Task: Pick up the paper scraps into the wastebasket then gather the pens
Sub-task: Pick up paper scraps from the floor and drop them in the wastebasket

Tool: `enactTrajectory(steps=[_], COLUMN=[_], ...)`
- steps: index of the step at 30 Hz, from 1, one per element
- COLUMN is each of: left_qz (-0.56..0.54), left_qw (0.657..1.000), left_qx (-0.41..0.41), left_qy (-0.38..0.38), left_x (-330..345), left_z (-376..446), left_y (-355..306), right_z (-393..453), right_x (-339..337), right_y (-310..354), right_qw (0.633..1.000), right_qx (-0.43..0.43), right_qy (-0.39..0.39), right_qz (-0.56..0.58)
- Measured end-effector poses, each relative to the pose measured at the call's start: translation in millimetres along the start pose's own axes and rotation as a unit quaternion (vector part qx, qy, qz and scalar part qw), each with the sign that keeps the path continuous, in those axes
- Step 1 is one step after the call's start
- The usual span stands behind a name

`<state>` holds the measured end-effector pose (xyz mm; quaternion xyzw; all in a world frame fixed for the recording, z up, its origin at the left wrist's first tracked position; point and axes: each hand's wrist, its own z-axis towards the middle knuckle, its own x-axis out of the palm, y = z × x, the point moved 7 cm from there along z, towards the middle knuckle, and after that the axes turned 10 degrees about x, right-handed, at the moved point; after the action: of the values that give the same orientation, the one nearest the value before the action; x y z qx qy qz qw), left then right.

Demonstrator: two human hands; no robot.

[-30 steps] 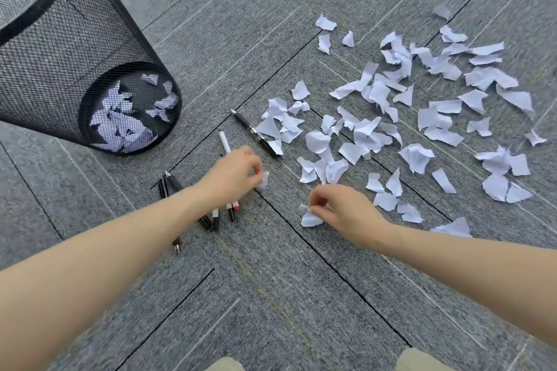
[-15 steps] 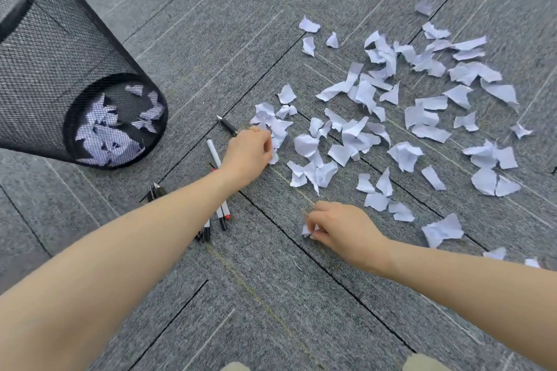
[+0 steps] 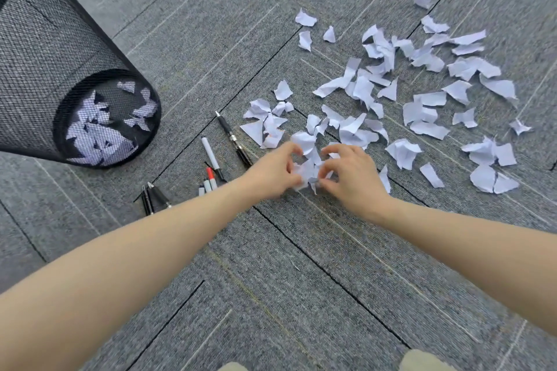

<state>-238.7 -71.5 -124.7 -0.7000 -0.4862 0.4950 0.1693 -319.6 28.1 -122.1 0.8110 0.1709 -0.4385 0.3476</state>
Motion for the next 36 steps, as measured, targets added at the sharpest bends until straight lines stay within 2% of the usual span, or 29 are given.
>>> enactTrajectory(steps=[4,10,16,20,22,25,28,31,36], left_qz=[0.106,0.146,0.17,0.144,0.087,-0.049,-0.083,-0.063,-0.044], left_qw=[0.994,0.986,0.979,0.986,0.993,0.996,0.994,0.992,0.991], left_qx=[0.011,0.006,0.038,0.041,0.022,-0.015,-0.042,-0.083,-0.069], left_qy=[-0.033,-0.075,-0.105,-0.077,-0.076,-0.07,-0.053,-0.069,-0.108], left_x=[11.8,10.6,10.5,9.5,6.9,9.1,20.1,31.5,33.8], left_z=[0.3,-4.9,-8.6,-13.8,-16.2,-10.4,1.0,3.4,2.2], left_y=[2.6,4.6,0.9,3.1,6.9,1.0,-7.2,-0.1,-0.3], right_z=[6.8,7.6,9.5,7.7,7.7,-2.4,-18.2,-21.1,-22.4], right_x=[6.8,5.9,-1.2,-27.8,-44.3,-51.0,-37.3,-21.8,-18.1], right_y=[-1.3,5.1,1.4,-23.3,-41.5,-65.3,-77.7,-86.7,-92.2], right_qw=[1.0,1.0,1.0,0.992,0.986,0.967,0.961,0.977,0.994], right_qx=[-0.013,-0.011,0.0,0.04,0.064,0.098,0.105,0.085,0.048], right_qy=[0.022,0.023,0.015,0.042,0.065,0.149,0.199,0.176,0.089], right_qz=[-0.005,0.007,0.013,0.112,0.139,0.181,0.162,0.088,0.028])
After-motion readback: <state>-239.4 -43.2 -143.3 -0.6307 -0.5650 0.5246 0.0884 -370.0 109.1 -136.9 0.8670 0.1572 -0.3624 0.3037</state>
